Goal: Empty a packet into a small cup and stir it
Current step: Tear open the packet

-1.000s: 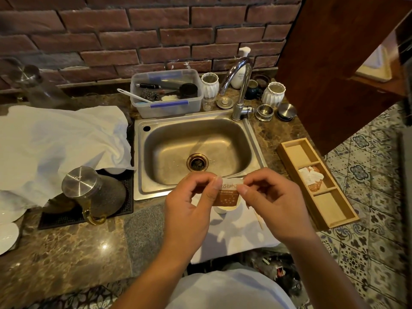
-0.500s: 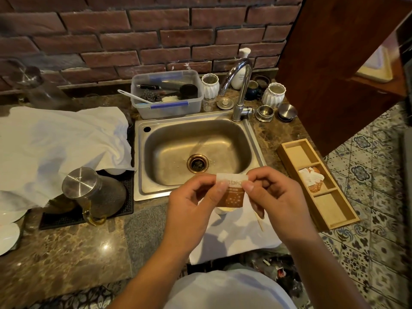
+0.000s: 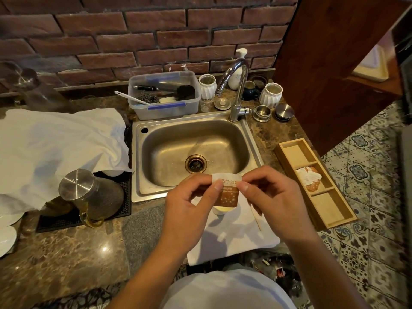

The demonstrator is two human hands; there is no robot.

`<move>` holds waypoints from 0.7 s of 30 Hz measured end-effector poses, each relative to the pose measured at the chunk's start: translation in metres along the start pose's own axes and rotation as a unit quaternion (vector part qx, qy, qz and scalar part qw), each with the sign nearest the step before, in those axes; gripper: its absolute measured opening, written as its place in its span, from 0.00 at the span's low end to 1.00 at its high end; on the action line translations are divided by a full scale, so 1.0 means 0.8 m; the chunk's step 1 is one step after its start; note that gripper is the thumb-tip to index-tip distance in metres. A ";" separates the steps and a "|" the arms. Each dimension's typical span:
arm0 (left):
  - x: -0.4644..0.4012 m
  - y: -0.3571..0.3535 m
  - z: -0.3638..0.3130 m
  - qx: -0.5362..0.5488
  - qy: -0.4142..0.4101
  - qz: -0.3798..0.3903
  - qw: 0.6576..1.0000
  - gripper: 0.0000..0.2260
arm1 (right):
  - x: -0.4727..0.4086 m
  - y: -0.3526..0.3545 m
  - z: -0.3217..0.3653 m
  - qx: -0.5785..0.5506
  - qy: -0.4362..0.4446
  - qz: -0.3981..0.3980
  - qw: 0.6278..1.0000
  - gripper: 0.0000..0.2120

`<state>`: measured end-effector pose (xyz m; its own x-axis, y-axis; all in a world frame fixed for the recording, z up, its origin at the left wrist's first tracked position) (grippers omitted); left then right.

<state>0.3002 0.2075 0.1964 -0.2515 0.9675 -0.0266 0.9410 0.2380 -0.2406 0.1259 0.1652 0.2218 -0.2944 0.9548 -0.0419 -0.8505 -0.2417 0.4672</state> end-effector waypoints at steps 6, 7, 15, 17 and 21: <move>-0.002 -0.007 -0.005 -0.075 -0.040 0.014 0.996 0.03 | 0.001 -0.007 0.001 0.008 0.030 0.049 0.998 0.06; -0.002 -0.007 -0.005 -0.081 -0.044 0.016 0.996 0.03 | 0.001 -0.006 -0.001 -0.032 0.010 0.052 0.998 0.06; -0.002 -0.006 0.010 0.020 0.013 -0.005 1.000 0.03 | 0.001 -0.014 -0.016 0.005 -0.066 0.015 0.998 0.04; -0.002 -0.002 0.009 0.016 0.018 -0.011 1.000 0.03 | 0.000 -0.017 -0.014 -0.015 -0.072 0.033 0.997 0.05; -0.004 0.000 0.002 -0.004 0.019 0.001 1.000 0.04 | -0.004 -0.010 -0.013 -0.066 -0.077 0.038 0.994 0.03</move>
<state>0.3003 0.2038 0.1949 -0.2411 0.9704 0.0096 0.9434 0.2367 -0.2323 0.1289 0.1620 0.2092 -0.2974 0.9459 0.1301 -0.8815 -0.3243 0.3433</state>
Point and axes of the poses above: each hand's wrist, its own x-axis away from the middle knuckle, its own y-axis out of the back of the hand, z = x × y, the point moved 7 cm from there along -x, towards the middle knuckle, and after that the axes turned 15 degrees about x, right-handed, at the moved point
